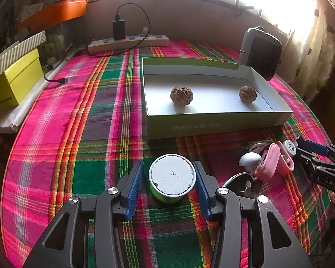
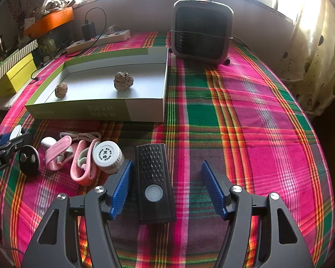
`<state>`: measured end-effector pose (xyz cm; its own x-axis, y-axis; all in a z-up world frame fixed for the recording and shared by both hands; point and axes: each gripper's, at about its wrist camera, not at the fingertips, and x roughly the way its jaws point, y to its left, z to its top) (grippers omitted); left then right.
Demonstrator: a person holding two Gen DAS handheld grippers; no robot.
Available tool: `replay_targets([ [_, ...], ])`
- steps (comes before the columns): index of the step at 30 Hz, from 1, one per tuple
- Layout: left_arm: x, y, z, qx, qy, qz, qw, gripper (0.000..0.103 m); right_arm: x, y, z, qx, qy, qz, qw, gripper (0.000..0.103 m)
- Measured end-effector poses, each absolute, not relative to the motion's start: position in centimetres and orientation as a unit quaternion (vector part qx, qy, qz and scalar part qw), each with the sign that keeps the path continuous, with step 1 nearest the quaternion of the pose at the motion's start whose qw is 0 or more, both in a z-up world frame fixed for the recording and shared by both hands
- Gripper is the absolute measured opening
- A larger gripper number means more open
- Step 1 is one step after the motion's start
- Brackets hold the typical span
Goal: Organize objects
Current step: 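Grasp the green spool with the left gripper while the right gripper grasps the black remote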
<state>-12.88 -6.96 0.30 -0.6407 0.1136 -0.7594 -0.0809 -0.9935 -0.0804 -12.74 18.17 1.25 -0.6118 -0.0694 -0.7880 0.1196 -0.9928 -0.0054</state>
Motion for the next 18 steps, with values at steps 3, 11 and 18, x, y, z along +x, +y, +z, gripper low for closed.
replay_targets([
  [3, -12.8, -7.01, 0.31, -0.42, -0.019, 0.906, 0.053, 0.042, -12.71, 18.04, 1.28, 0.436, 0.029, -0.898, 0.054, 0.057],
  [11, -12.67, -7.24, 0.31, -0.42, -0.021, 0.906, 0.045, 0.036, -12.5, 17.75, 1.44, 0.433, 0.031, -0.899, 0.056, 0.046],
  [18, -12.65, -7.12, 0.28, -0.42, -0.019, 0.906, 0.04, 0.03, -12.43, 17.69, 1.53, 0.432, 0.029, -0.9, 0.057, 0.036],
])
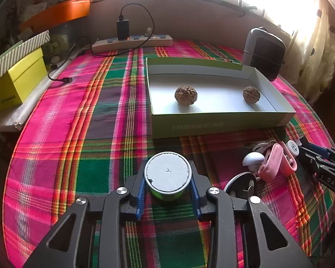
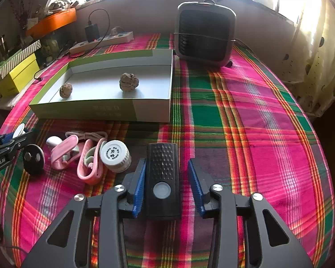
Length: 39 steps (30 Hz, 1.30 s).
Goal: Organize objects
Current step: 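Grasp the green spool with the left gripper while the right gripper grasps the black remote, then carry the spool and remote into the tray, opening the right gripper on the remote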
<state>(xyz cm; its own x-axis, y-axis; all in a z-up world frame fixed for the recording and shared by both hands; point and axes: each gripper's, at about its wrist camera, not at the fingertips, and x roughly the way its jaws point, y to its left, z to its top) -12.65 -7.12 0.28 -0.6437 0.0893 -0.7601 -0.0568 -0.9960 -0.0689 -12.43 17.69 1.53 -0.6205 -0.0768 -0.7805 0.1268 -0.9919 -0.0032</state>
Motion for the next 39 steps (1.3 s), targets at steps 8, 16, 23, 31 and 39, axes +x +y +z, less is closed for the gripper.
replay_targets([
  [8, -12.6, -7.1, 0.3, -0.42, -0.019, 0.906, 0.039, 0.03, -12.4, 17.7, 1.5, 0.431, 0.027, -0.9, 0.055, 0.028],
  [16, -12.6, -7.2, 0.3, -0.42, -0.018, 0.906, 0.038, 0.03, -12.4, 17.7, 1.5, 0.431, 0.027, -0.9, 0.056, 0.028],
  [23, -12.6, -7.1, 0.3, -0.421, -0.018, 0.906, 0.039, 0.03, -12.3, 17.8, 1.5, 0.429, 0.021, -0.902, 0.052, 0.028],
  [31, -12.4, -7.2, 0.7, -0.42, -0.021, 0.906, 0.04, 0.03, -12.2, 17.8, 2.0, 0.422, 0.02, -0.905, 0.053, 0.028],
  [39, -12.5, -7.2, 2.3, -0.412, -0.02, 0.91, 0.047, 0.029, -12.2, 17.7, 3.3, 0.41, 0.019, -0.91, 0.061, 0.028],
])
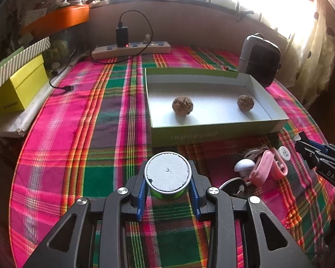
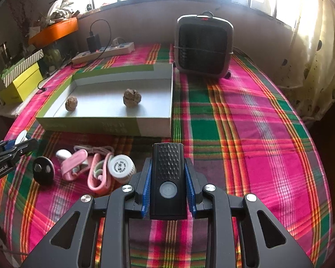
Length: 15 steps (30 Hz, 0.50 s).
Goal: Organize objects
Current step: 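Carry the spool and remote into the tray, opening the right gripper on the remote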
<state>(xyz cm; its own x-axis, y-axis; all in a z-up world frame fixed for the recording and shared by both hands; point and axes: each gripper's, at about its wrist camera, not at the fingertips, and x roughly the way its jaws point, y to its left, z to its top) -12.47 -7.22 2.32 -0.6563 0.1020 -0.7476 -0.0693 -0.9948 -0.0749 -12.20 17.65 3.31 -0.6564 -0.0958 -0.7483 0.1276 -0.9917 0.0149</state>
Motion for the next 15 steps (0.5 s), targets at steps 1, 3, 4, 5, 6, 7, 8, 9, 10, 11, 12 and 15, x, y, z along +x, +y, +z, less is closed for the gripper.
replay_targets([
  [1, -12.5, -7.2, 2.6, -0.409, -0.018, 0.911, 0.047, 0.029, -12.3, 17.6, 3.5, 0.409, 0.02, -0.91, 0.062, 0.028],
  [3, -12.6, -7.2, 3.2, -0.404, -0.017, 0.913, 0.049, 0.03, -12.5, 17.6, 3.9, 0.406, 0.02, -0.911, 0.064, 0.028],
  [4, -12.8, -7.2, 3.5, -0.402, -0.017, 0.914, 0.051, 0.03, -12.6, 17.6, 4.2, 0.404, 0.02, -0.912, 0.066, 0.028],
  [5, -12.8, -7.1, 3.7, -0.401, -0.018, 0.915, 0.053, 0.03, -12.7, 17.5, 4.4, 0.403, 0.019, -0.913, 0.068, 0.028],
  [6, -13.0, -7.1, 3.9, -0.401, -0.017, 0.914, 0.055, 0.03, -12.9, 17.5, 4.6, 0.401, 0.019, -0.913, 0.07, 0.028],
  [7, -13.2, -7.0, 4.2, -0.4, -0.016, 0.915, 0.057, 0.029, -13.0, 17.4, 4.9, 0.399, 0.019, -0.914, 0.072, 0.028],
  [8, -13.5, -6.9, 4.5, -0.397, -0.015, 0.916, 0.06, 0.03, -13.2, 17.2, 5.1, 0.397, 0.02, -0.915, 0.074, 0.028],
  [9, -13.7, -6.9, 4.6, -0.396, -0.013, 0.916, 0.061, 0.03, -13.4, 17.1, 5.3, 0.396, 0.019, -0.915, 0.076, 0.028],
  [10, -14.1, -6.8, 4.9, -0.395, -0.011, 0.917, 0.062, 0.03, -13.6, 17.0, 5.6, 0.394, 0.018, -0.915, 0.078, 0.028],
  [11, -14.4, -6.7, 5.1, -0.392, -0.01, 0.918, 0.064, 0.03, -13.9, 17.0, 5.8, 0.393, 0.018, -0.916, 0.079, 0.028],
  [12, -14.7, -6.6, 5.3, -0.39, -0.011, 0.918, 0.067, 0.03, -14.1, 16.9, 6.0, 0.392, 0.018, -0.916, 0.082, 0.028],
  [15, -16.0, -6.5, 5.8, -0.39, -0.015, 0.918, 0.073, 0.03, -15.1, 16.6, 6.4, 0.391, 0.017, -0.916, 0.089, 0.028],
])
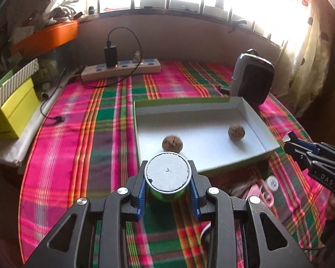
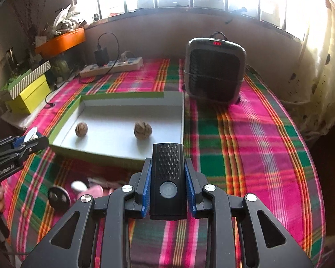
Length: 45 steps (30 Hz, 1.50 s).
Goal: Organize objects
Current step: 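Carry the spool and remote into the tray, opening the right gripper on the remote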
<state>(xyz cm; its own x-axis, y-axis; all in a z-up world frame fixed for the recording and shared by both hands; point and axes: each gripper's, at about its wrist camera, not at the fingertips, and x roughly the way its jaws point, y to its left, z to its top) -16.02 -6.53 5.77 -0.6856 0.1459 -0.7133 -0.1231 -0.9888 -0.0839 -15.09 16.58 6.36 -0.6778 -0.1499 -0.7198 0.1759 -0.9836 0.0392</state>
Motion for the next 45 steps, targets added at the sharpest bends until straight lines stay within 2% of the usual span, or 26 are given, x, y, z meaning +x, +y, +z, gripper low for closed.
replay_targets([
  [10, -20.3, -6.1, 6.1, -0.395, -0.016, 0.914, 0.089, 0.03, -19.6, 15.5, 6.9, 0.396, 0.016, -0.912, 0.107, 0.028],
  [23, -25.6, -5.6, 4.1, -0.421, -0.022, 0.902, 0.092, 0.03, -25.3, 14.8, 5.4, 0.421, 0.022, -0.899, 0.117, 0.028],
  [45, -28.8, -4.9, 1.8, -0.441, -0.013, 0.893, 0.087, 0.03, -28.7, 13.5, 3.3, 0.443, 0.035, -0.887, 0.124, 0.028],
])
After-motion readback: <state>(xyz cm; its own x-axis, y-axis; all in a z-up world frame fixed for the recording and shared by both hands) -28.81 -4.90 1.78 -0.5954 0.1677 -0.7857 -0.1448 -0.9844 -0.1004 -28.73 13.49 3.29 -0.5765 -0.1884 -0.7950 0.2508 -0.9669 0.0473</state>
